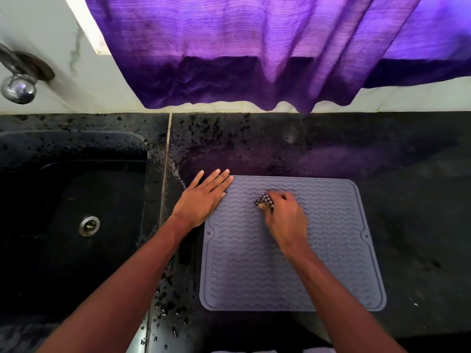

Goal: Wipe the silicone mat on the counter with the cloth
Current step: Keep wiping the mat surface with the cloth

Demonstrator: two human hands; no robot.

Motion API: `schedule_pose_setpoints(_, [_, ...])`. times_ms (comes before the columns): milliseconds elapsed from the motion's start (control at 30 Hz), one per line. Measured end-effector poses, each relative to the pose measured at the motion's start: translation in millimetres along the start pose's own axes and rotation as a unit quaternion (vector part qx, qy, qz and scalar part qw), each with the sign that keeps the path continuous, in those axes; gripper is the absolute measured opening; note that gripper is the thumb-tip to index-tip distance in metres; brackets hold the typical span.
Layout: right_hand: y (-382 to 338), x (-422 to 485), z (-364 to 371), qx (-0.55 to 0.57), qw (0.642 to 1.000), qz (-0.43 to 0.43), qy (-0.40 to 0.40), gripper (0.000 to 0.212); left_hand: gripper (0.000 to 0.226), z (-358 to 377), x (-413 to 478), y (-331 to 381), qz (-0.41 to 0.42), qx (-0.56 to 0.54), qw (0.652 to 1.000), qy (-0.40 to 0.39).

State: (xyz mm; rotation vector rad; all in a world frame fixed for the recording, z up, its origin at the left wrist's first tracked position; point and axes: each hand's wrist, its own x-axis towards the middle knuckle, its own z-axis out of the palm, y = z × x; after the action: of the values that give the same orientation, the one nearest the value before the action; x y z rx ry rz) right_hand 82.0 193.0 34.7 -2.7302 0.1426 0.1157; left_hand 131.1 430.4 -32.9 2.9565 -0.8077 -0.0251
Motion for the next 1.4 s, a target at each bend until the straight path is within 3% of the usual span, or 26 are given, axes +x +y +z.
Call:
schedule_pose_setpoints(567, [147.3,12.8,-77.8,-0.087,0.98,0.17,0.064,0.024,0.055,0.2,1.9,5.4,-0.024,0.022,0.999,0.001])
schedule_pose_setpoints(667, [134.5,13.7,-75.5,-0.072,0.982,0.154,0.083,0.025,0.054,-4.7,3.6,11.5,-0.034,0.011,0.999,-0.004])
schedule_pose_setpoints(767, [95.0,10.8,-61.1,0.01,0.993,0.076,0.092,0.023,0.058,-10.8,11.2,35.8,-0.067,-0.03,0.997,0.007])
schedule_pose_setpoints(933, [45.3,7.7,-25.9,0.005,1.0,-0.017,0.026,0.028,0.06,0.0,23.7,86.4,-0.053,-0.065,0.996,-0.004])
schedule_pose_setpoints(1100, [72.0,7.6,-31.9,-0.015,1.0,-0.011,0.014,0.029,0.06,3.4,22.3,85.7,-0.06,-0.052,0.997,-0.001])
schedule_pose_setpoints(1400, [160.7,10.1,-72.1,-0.039,0.995,0.08,0.043,0.029,0.059,3.2,21.1,87.5,-0.071,-0.062,0.996,0.01])
